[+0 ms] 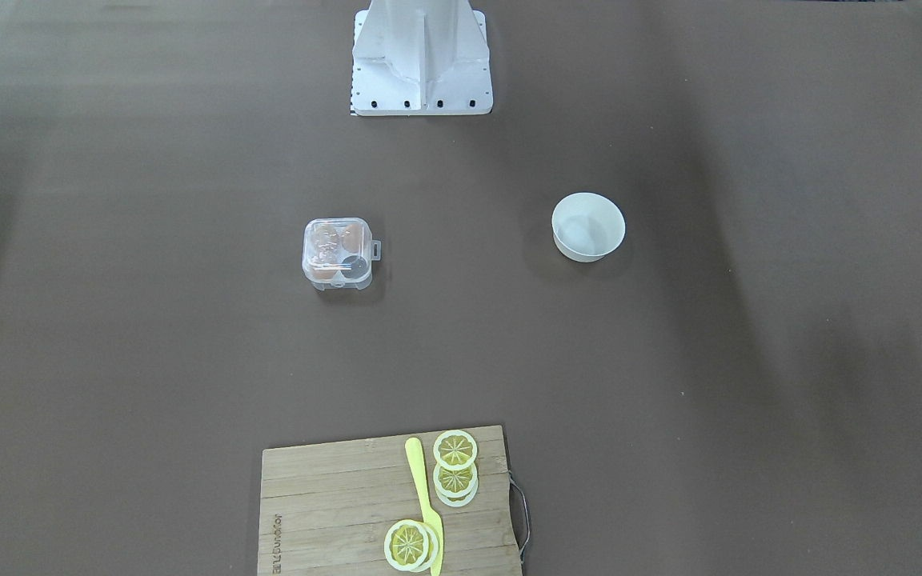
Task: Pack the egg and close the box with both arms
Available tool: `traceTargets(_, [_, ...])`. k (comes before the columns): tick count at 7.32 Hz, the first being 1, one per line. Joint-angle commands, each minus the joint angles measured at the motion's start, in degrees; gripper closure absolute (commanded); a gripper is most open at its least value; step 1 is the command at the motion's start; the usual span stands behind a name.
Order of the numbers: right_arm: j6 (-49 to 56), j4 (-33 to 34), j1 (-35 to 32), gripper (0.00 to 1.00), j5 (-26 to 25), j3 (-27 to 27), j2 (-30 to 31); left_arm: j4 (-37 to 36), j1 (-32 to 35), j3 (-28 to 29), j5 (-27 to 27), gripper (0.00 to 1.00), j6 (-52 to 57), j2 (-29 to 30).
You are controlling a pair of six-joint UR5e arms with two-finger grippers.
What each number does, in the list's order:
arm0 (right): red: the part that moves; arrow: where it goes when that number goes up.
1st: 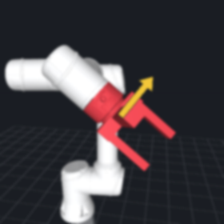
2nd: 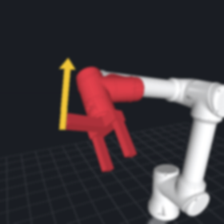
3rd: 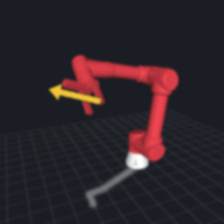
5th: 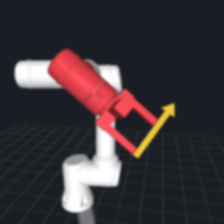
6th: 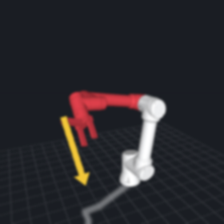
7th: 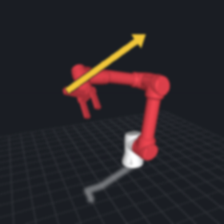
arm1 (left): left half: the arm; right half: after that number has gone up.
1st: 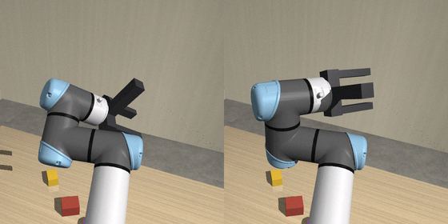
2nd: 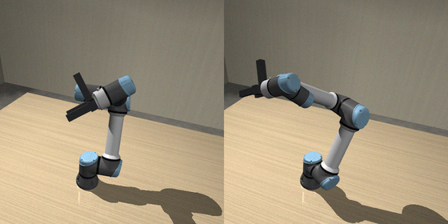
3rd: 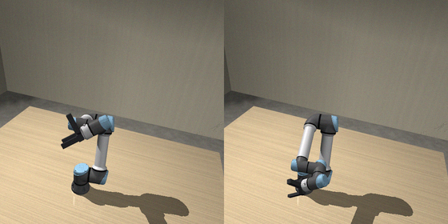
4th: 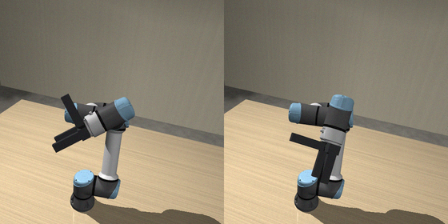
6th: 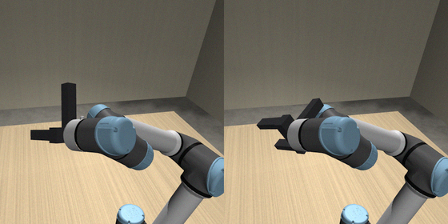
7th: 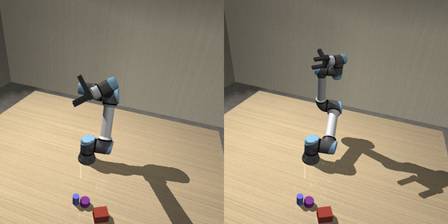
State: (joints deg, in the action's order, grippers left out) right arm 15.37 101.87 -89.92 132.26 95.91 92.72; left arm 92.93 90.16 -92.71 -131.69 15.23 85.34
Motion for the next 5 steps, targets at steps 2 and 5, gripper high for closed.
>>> traceTargets(2, [0.01,0.0,0.0,0.0,0.01,0.07,0.01,-0.03,-0.07,-0.19,-0.06,0.02,-0.03,0.0])
traceTargets(5, [0.01,0.0,0.0,0.0,0.01,0.07,0.01,-0.12,0.02,-0.45,0.03,0.02,-0.03,0.0])
